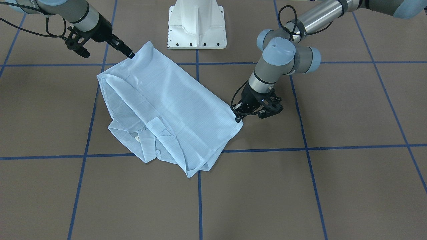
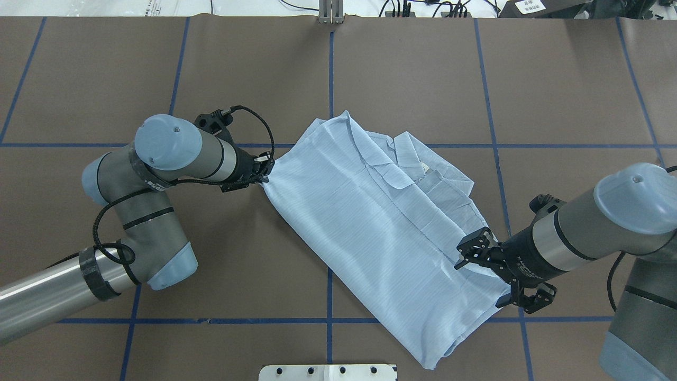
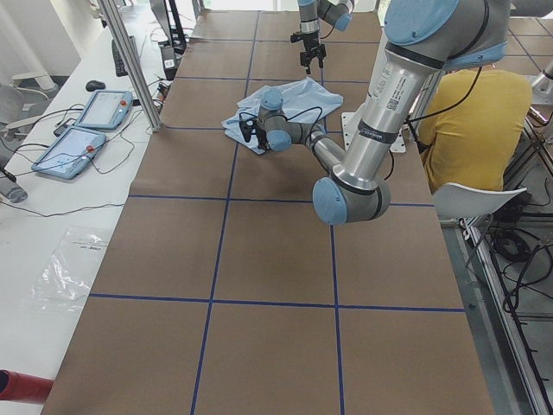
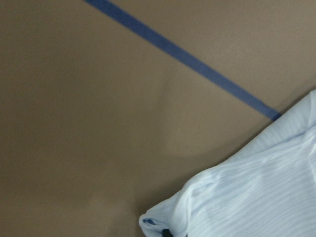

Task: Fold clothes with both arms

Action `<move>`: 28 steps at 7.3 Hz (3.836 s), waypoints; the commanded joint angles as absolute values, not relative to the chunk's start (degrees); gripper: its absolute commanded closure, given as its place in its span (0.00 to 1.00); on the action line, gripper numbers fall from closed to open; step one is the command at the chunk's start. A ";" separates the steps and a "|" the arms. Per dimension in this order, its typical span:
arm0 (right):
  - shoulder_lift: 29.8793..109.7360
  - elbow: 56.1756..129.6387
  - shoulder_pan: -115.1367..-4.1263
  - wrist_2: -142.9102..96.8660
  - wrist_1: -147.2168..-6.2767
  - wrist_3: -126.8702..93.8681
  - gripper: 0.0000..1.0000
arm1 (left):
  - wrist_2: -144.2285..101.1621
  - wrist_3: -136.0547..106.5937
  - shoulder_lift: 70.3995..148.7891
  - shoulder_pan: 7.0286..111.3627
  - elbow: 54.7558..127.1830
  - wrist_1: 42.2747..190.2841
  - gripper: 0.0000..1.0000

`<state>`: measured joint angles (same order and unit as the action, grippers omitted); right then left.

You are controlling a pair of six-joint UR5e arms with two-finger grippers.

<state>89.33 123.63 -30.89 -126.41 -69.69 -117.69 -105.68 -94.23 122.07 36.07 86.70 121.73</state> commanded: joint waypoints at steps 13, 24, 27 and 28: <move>62.58 107.93 -18.21 -96.16 -92.88 -65.05 0.00 | -114.43 -81.83 124.72 48.52 90.58 123.79 0.00; 77.16 116.26 -25.14 -97.11 -101.34 -46.55 0.00 | -114.35 -87.36 122.70 45.00 101.69 114.87 0.00; 70.50 114.43 -21.03 -97.12 -100.64 -83.16 0.00 | -113.65 -89.81 122.96 43.43 102.83 113.30 0.00; 69.88 113.13 -18.40 -96.77 -95.41 -99.07 0.00 | -113.64 -89.91 122.96 43.07 102.83 113.29 0.00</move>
